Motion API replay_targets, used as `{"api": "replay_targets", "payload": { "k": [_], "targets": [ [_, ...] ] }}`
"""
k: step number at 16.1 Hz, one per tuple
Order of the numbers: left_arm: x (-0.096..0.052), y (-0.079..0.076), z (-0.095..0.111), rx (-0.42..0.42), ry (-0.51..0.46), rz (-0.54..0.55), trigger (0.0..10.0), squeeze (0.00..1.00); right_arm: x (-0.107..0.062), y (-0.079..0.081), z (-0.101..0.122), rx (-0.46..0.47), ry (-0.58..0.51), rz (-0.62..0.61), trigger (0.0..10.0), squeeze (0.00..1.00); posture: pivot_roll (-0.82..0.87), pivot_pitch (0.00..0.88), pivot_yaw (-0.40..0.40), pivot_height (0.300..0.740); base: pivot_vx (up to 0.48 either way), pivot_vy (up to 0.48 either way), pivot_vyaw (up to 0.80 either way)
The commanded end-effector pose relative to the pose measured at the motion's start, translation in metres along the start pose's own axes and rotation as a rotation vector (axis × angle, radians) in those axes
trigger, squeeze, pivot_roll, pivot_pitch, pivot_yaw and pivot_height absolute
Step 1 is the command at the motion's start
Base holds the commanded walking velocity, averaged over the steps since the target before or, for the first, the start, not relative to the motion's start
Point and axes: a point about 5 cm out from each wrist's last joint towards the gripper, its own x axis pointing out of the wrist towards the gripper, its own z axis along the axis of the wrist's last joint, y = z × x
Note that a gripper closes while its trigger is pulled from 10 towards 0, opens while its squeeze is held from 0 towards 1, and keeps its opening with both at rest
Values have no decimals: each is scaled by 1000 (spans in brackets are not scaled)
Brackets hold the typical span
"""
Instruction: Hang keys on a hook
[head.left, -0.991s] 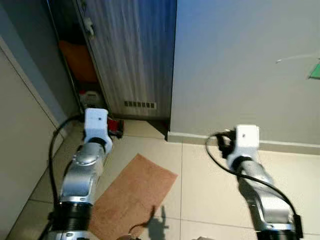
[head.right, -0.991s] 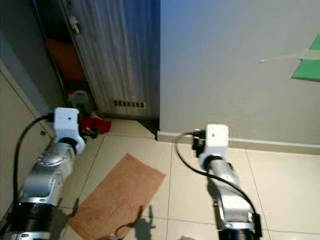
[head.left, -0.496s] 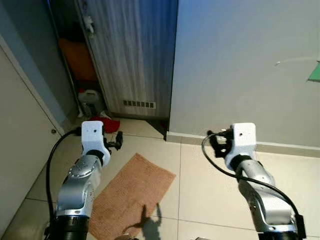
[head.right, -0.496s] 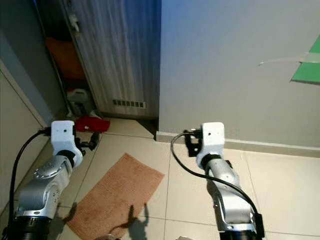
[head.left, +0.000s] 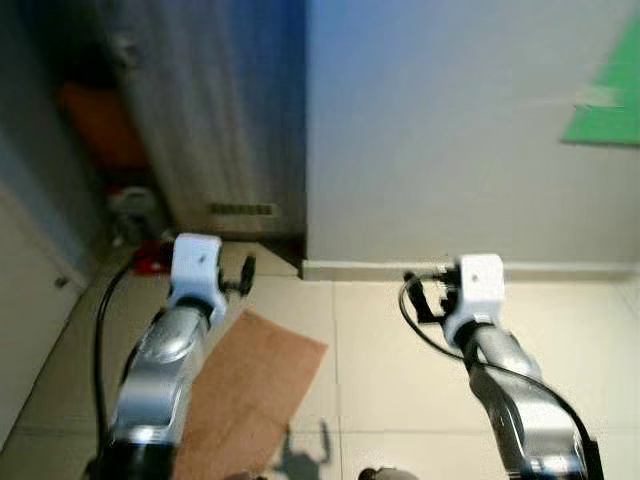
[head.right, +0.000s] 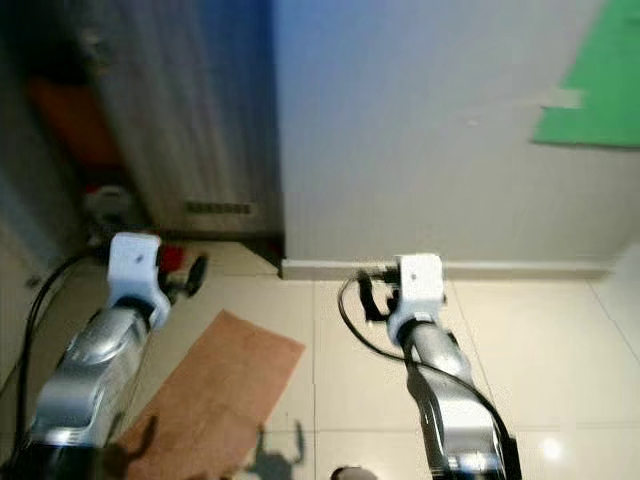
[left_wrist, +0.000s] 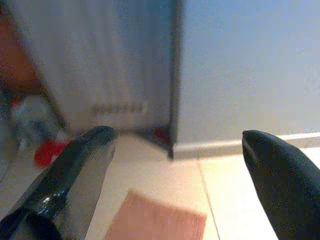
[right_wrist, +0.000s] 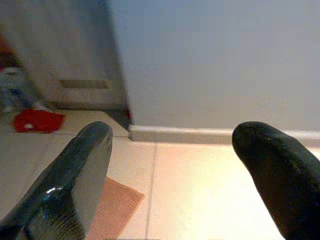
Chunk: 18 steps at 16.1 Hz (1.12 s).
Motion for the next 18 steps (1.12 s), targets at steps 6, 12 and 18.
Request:
{"api": "replay_targets", "payload": {
  "k": [6,12,18],
  "targets": [
    [6,-6,4,-47,-53,-69,10000,0,-8,-15,8,-30,-49,-80,10000,0,-57,0,46,740,0,0,-749],
    [-5,-1,-4,-34,-103,-40,10000,0,-1,-7,7,-93,-28,-77,10000,0,-36,0,22,740,0,0,-744],
    [-7,-14,4,-4,-168,-128,10000,0,-7,-16,3,-82,-16,-128,10000,0,-48,0,24,740,42,0,-745]
  ]
}}
